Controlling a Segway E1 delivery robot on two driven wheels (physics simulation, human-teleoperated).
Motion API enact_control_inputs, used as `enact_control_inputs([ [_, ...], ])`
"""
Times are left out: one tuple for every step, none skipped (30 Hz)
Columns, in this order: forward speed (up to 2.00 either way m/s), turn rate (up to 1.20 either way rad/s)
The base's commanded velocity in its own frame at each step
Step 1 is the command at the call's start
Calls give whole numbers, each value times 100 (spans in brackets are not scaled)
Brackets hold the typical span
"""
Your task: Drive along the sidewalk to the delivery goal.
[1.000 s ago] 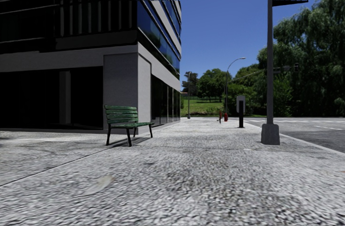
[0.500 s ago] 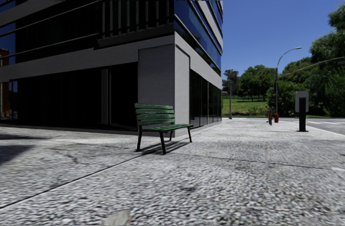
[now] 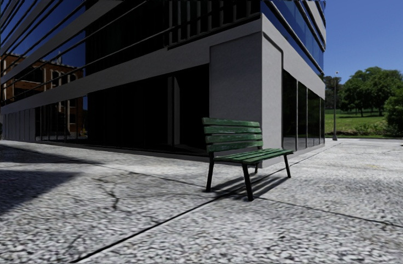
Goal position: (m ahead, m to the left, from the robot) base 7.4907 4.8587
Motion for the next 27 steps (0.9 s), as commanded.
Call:
enact_control_inputs([
  [190,60],
  [190,60],
  [190,60],
  [190,60],
  [190,60],
  [190,60],
  [190,60],
  [190,60],
  [190,60],
  [190,60],
  [190,60],
  [190,60],
  [190,60],
  [190,60],
  [190,60],
  [190,60],
  [190,60],
  [190,60],
  [190,60],
  [190,60],
  [190,60],
  [190,60],
  [190,60],
  [190,60],
  [190,60],
  [190,60],
  [190,47],
])
